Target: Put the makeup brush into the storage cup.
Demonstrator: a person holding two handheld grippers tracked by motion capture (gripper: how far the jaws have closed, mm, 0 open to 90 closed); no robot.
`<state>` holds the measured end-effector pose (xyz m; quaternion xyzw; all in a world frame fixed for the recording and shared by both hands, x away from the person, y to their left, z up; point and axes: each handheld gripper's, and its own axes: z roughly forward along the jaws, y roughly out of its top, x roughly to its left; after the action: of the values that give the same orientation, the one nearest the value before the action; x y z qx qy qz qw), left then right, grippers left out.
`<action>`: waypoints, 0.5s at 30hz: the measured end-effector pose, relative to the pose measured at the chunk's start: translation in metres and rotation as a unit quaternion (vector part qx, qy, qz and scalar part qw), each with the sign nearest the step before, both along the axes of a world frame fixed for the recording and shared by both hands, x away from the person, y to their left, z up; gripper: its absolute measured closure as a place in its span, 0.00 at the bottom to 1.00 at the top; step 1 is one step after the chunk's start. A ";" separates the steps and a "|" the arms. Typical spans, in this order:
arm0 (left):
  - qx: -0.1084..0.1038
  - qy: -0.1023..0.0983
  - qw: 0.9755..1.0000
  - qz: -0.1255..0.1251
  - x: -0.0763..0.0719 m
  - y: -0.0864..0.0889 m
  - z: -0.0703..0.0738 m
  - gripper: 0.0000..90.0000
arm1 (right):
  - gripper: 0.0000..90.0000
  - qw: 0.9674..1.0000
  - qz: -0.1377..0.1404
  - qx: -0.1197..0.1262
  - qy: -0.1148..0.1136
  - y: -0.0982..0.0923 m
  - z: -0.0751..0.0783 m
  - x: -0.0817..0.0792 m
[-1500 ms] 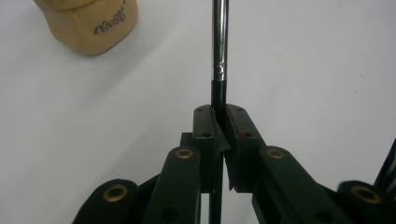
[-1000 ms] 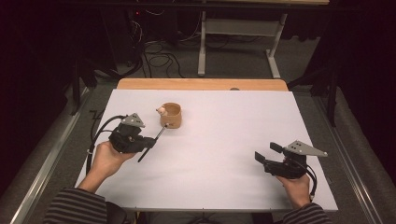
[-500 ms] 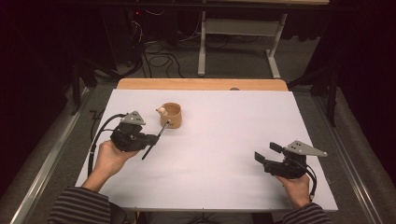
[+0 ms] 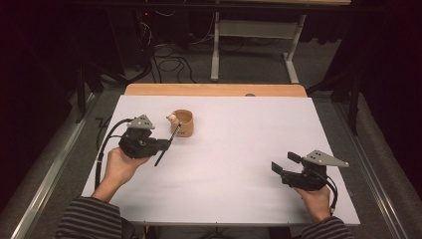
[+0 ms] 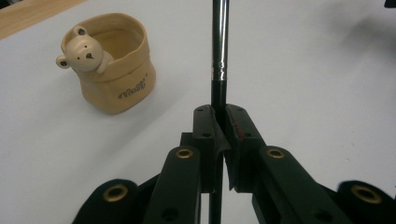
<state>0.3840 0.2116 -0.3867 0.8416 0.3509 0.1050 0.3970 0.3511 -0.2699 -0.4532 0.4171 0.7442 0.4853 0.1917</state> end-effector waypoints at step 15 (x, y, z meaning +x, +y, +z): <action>-0.016 -0.017 1.000 -0.001 0.003 -0.007 0.004 0.93 | 0.27 1.000 0.001 0.000 0.000 0.000 0.000 0.000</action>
<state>0.3866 0.2050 -0.3828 0.8338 0.3445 0.1134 0.4163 0.3512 -0.2695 -0.4533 0.4162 0.7446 0.4854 0.1917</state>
